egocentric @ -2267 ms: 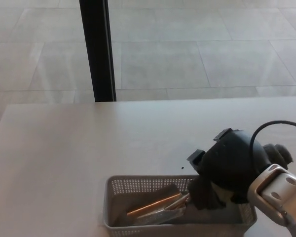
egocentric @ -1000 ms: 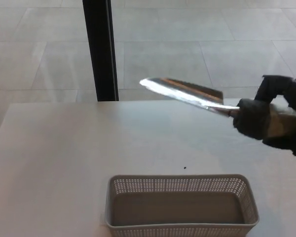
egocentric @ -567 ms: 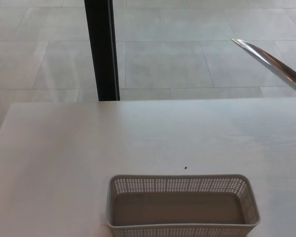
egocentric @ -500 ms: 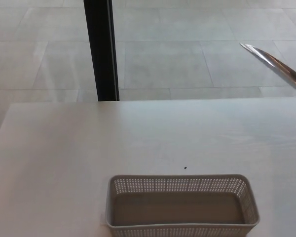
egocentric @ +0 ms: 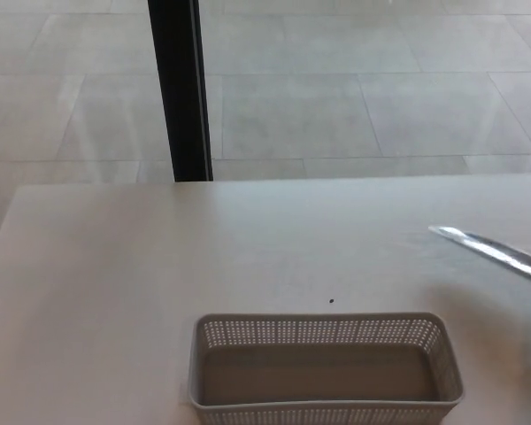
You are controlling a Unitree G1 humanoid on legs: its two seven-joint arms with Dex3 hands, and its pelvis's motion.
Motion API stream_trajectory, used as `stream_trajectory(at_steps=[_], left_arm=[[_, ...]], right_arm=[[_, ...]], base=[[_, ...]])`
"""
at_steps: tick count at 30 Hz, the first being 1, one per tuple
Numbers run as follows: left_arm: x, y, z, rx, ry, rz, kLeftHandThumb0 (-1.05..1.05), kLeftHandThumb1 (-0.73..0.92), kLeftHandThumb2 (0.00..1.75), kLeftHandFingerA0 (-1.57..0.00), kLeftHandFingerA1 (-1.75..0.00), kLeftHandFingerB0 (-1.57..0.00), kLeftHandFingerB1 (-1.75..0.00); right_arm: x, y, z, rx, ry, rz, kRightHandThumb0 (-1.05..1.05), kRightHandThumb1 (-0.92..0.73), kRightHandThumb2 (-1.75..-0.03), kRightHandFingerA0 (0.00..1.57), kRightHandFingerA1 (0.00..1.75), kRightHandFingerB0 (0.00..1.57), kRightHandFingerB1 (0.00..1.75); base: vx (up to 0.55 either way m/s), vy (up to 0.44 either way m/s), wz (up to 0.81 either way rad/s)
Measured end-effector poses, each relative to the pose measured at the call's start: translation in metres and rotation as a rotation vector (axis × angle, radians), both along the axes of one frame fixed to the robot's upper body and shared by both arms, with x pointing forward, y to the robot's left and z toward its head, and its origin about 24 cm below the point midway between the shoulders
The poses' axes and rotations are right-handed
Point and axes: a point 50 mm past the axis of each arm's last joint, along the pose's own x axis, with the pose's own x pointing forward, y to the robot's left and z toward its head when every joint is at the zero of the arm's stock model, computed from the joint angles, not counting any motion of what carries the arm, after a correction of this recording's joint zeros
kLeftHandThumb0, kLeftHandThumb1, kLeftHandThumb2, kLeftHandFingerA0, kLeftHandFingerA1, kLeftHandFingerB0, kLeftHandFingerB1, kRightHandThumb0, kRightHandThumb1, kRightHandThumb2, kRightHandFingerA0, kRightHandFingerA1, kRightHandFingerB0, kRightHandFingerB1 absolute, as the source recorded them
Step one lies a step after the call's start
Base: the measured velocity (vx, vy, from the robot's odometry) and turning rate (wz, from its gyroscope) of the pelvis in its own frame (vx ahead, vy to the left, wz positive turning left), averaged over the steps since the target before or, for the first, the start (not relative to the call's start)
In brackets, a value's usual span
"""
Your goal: A garden tool is kept on the righthand side and a container is kept on the lefthand side on a desk infront of the robot. the robot uses its right hand to pick up the garden tool and makes a scooping motion inside the container
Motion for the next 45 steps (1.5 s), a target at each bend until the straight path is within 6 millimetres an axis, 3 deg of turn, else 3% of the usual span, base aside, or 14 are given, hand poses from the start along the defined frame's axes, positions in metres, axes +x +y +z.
stream_trajectory(at_steps=[6,13,14,16,17,18,19,25,26,27,39,40,44,45], left_arm=[[0.001,0.0,0.0,0.0,-0.002,-0.001,-0.48,0.71,0.61,-0.57,-0.55,-0.52,-0.46],[0.001,0.001,0.001,0.003,-0.004,0.003,-0.48,0.69,0.61,-0.6,-0.59,-0.54,-0.47],[0.001,0.001,0.001,0.003,-0.004,0.004,-0.48,0.71,0.62,-0.59,-0.58,-0.52,-0.46],[0.001,0.001,0.001,0.003,-0.004,0.005,-0.48,0.69,0.61,-0.61,-0.55,-0.54,-0.45],[0.001,0.001,0.001,0.003,-0.005,0.005,-0.47,0.7,0.61,-0.6,-0.58,-0.53,-0.46],[0.001,0.001,0.001,0.003,-0.005,0.004,-0.47,0.7,0.61,-0.6,-0.58,-0.53,-0.46],[0.001,0.001,0.001,0.003,-0.006,0.004,-0.5,0.7,0.61,-0.6,-0.58,-0.54,-0.46],[0.003,0.0,0.001,0.003,-0.009,0.002,-0.46,0.72,0.61,-0.55,-0.56,-0.5,-0.46],[0.003,0.0,0.001,0.002,-0.009,0.002,-0.47,0.71,0.61,-0.56,-0.54,-0.51,-0.45],[0.003,0.0,0.001,0.002,-0.009,0.002,-0.47,0.7,0.6,-0.56,-0.56,-0.52,-0.46],[0.002,0.0,0.001,0.002,-0.008,0.002,-0.48,0.72,0.61,-0.55,-0.57,-0.52,-0.46],[0.002,0.0,0.001,0.002,-0.007,0.002,-0.47,0.73,0.61,-0.57,-0.56,-0.52,-0.45],[0.002,0.0,0.0,0.002,-0.007,0.002,-0.46,0.74,0.62,-0.54,-0.56,-0.49,-0.45],[0.002,0.0,0.0,0.002,-0.007,0.002,-0.46,0.73,0.61,-0.53,-0.58,-0.49,-0.47]], right_arm=[[-0.002,0.017,-0.019,-0.113,0.034,0.097,-0.3,-0.63,-0.67,0.83,1.59,0.82,0.65],[-0.005,0.024,-0.025,-0.263,0.033,0.198,-0.51,-0.74,-0.62,0.83,1.31,0.5,0.42],[-0.005,0.023,-0.025,-0.268,0.035,0.202,-0.74,-0.63,-0.95,0.39,0.67,0.17,0.43],[-0.005,0.022,-0.025,-0.258,0.048,0.197,-0.79,-0.62,-0.96,0.17,0.54,0.06,0.37],[-0.006,0.021,-0.024,-0.251,0.057,0.193,-1.05,-0.76,-1.12,0.0,0.05,0.0,0.0],[-0.005,0.021,-0.024,-0.242,0.069,0.189,-1.05,-0.76,-1.12,0.0,0.05,0.0,0.0],[-0.005,0.022,-0.023,-0.236,0.076,0.188,-1.05,-0.92,-0.68,0.0,0.0,0.0,0.0],[-0.004,0.023,-0.019,-0.204,0.119,0.19,-1.05,-0.66,-1.05,0.0,0.0,0.0,0.0],[-0.005,0.023,-0.018,-0.197,0.127,0.19,-1.05,-0.66,-1.05,0.0,0.0,0.0,0.0],[-0.005,0.023,-0.017,-0.191,0.132,0.191,-1.05,-0.84,-0.69,0.0,0.0,0.0,0.0],[-0.028,-0.014,0.015,-0.083,0.131,0.106,-1.05,-0.86,-0.69,0.0,0.0,0.0,0.0],[-0.033,-0.02,0.018,-0.062,0.12,0.086,-1.05,-0.71,-0.91,0.0,0.0,0.0,0.01],[-0.053,-0.043,0.026,0.001,0.086,0.013,-1.05,-0.78,-0.66,0.0,0.0,0.0,0.13],[-0.057,-0.048,0.027,0.017,0.078,-0.006,-1.03,-0.59,-1.06,0.0,0.37,0.0,0.31]], base=[[0.0,0.0,0.0],[0.0,0.0,0.0],[0.0,0.0,0.0],[0.0,0.0,0.0],[0.0,0.0,0.0],[0.0,0.0,0.0],[0.0,0.0,0.0],[0.0,0.0,0.0],[0.0,0.0,0.0],[0.0,0.0,0.0],[0.0,0.0,0.0],[0.0,0.0,0.0],[0.0,0.0,0.0],[0.0,0.0,0.0]])
